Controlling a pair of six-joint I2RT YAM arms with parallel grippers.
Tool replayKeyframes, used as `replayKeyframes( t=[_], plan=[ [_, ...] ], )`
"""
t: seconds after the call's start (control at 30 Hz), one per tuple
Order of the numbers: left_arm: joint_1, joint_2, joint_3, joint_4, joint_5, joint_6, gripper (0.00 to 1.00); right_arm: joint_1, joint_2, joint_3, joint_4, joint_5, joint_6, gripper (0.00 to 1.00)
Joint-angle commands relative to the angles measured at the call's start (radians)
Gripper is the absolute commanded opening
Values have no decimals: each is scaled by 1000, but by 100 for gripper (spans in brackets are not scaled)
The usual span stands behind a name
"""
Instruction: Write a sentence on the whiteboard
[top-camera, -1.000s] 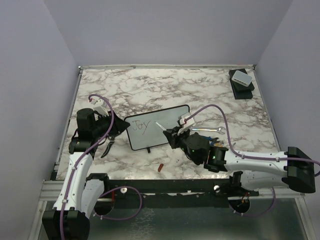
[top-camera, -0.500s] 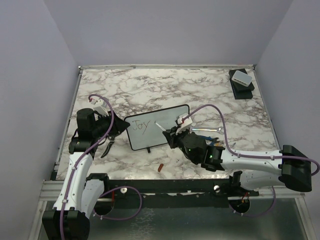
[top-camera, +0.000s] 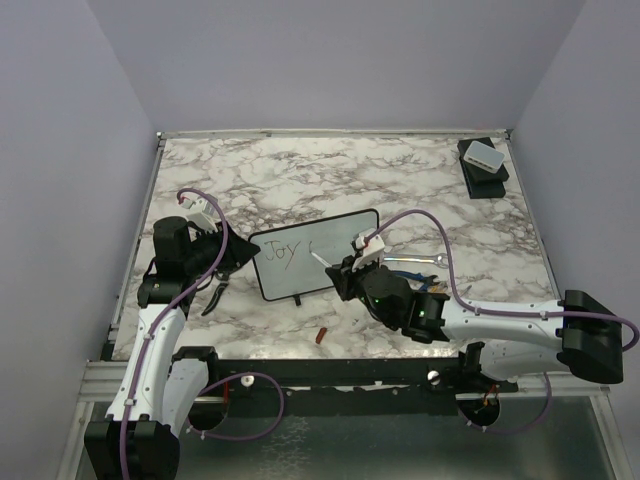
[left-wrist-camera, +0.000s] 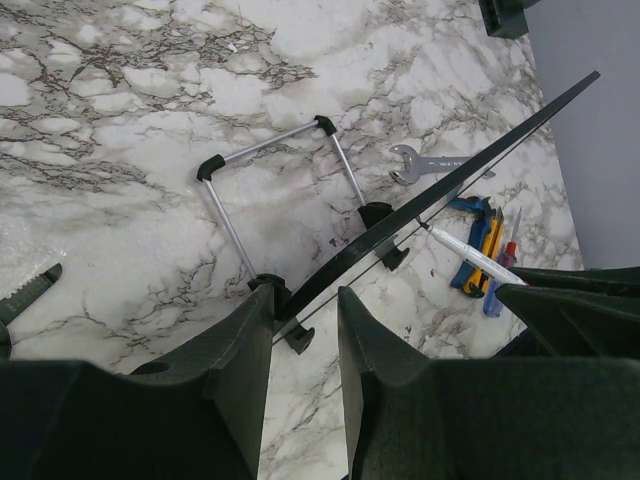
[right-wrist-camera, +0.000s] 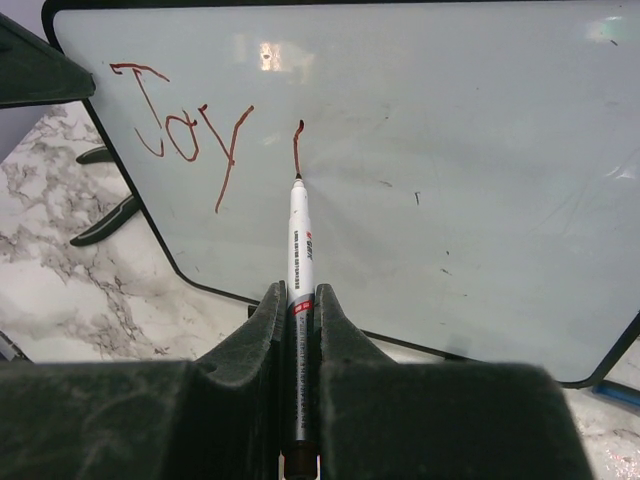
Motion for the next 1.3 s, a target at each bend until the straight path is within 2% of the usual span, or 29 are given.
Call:
replayKeyframes(
  t=[0.0,0.3,0.5,0.77,1.27],
  plan=[
    [-7,-10,-8,-7,12,-5,33,-5,-6,-2,-26,-15,-13,1],
    [-7,-9,-8,-8,12,-6,33,-1,-100,21,2,-24,-93,1],
    [-7,-7,-8,-7,12,-5,33,-1,-64,52,39,48,-141,1],
    [-7,-7,-8,-8,13,-5,33,-1,-24,60,95,66,-162,1],
    [-7,-12,-8,-8,14,-6,33,-3,15,63,94,95,-158,0]
  ],
)
